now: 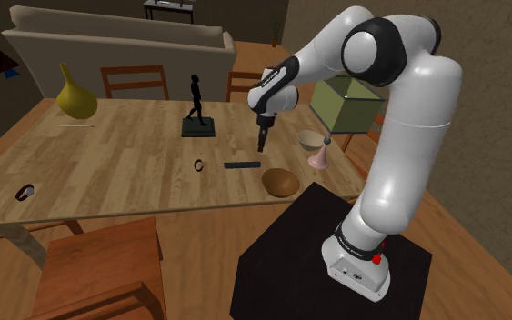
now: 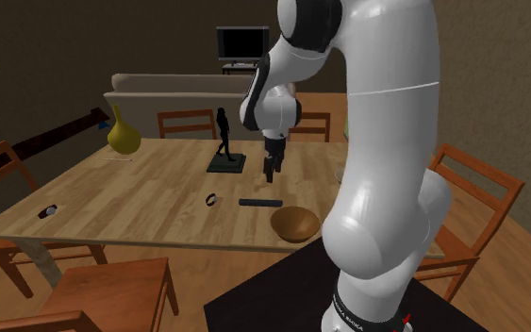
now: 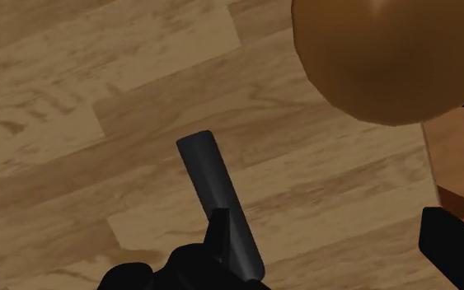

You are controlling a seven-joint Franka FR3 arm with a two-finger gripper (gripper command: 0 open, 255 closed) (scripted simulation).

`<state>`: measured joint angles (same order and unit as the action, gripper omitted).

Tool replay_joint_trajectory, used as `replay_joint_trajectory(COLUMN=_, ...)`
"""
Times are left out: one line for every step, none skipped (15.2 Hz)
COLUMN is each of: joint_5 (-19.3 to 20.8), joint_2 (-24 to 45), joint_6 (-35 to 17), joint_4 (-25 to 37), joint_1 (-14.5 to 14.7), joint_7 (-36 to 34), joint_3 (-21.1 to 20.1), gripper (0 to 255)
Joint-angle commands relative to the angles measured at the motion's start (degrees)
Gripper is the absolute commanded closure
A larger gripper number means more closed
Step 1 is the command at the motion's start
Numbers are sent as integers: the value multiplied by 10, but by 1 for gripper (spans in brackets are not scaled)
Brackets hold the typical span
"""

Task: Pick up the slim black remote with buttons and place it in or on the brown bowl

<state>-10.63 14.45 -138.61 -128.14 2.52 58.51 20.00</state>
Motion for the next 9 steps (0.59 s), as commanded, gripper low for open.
replay_joint_trajectory(joint_5=-21, joint_2=49, joint_6=-11, joint_4=32, joint_1=-10, joint_7=36, joint_3=-13, gripper=0)
replay_joint_trajectory(joint_5=-30, joint_2=73, joint_6=-15, joint_4=49, joint_1=-17, joint_7=53, joint_3=-20, gripper=0)
replay_joint_trajectory(joint_5=-37, joint_2=96, joint_6=-18, joint_4=67, joint_1=-24, joint_7=69, joint_3=-26, gripper=0)
replay_joint_trajectory(joint_5=-42, joint_2=120, joint_6=-21, joint_4=86, joint_1=-31, joint_7=83, joint_3=-33, gripper=0)
replay_joint_trajectory(joint_5=-47, joint_2=143, joint_6=-23, joint_4=105, joint_1=-38, joint_7=97, joint_3=-40, gripper=0)
replay_joint_trajectory(joint_5=-50, joint_2=166, joint_6=-25, joint_4=125, joint_1=-45, joint_7=109, joint_3=-47, gripper=0)
replay_joint_trajectory(joint_5=-53, joint_2=189, joint_6=-25, joint_4=146, joint_1=-51, joint_7=121, joint_3=-53, gripper=0)
replay_joint_trajectory(joint_5=-54, joint_2=212, joint_6=-26, joint_4=167, joint_1=-57, joint_7=132, joint_3=-60, gripper=0)
replay_joint_trajectory(joint_5=-55, joint_2=235, joint_6=-26, joint_4=189, joint_1=-63, joint_7=142, joint_3=-66, gripper=0)
